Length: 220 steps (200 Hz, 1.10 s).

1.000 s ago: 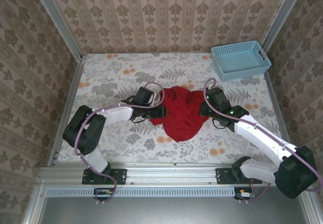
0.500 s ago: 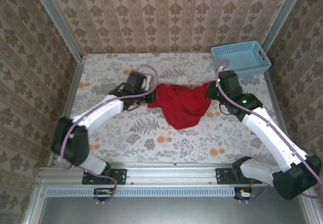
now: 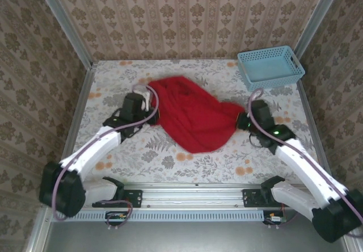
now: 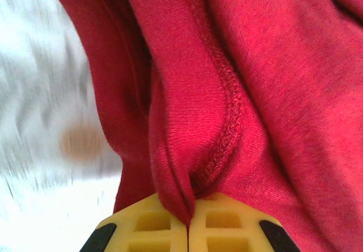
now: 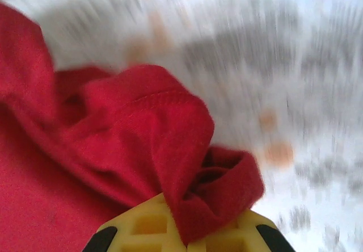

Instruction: Fold the inside-out t-shirt

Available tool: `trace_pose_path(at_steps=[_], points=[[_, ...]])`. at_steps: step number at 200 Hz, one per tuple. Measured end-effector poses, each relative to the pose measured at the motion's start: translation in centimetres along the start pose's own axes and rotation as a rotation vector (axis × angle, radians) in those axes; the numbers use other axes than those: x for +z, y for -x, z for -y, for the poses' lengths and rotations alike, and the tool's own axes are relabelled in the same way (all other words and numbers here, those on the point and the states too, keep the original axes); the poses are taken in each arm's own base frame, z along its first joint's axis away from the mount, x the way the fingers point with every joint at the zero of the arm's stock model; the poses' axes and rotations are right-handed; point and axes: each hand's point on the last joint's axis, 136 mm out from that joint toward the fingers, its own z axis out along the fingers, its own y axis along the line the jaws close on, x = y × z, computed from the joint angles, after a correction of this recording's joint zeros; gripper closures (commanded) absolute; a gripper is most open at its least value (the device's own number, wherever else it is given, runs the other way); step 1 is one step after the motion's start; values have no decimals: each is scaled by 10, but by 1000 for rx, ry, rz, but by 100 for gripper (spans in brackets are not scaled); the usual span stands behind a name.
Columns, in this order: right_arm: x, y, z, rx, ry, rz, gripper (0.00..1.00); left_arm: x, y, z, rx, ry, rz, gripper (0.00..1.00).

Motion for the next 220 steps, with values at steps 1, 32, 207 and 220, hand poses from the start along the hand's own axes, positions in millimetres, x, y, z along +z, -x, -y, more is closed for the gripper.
trace_pose_path(at_steps=[1, 32, 207, 220], points=[[2, -3, 1, 1, -4, -10, 90, 2, -3, -1, -2, 3, -9, 96], [26, -76, 39, 29, -117, -226, 52, 16, -78, -28, -59, 58, -225, 68], [129, -5, -207, -373, 168, -284, 41, 25, -52, -31, -198, -11, -134, 63], [140, -10, -216, -389, 169, -301, 43, 27, -54, -30, -200, -21, -142, 67]])
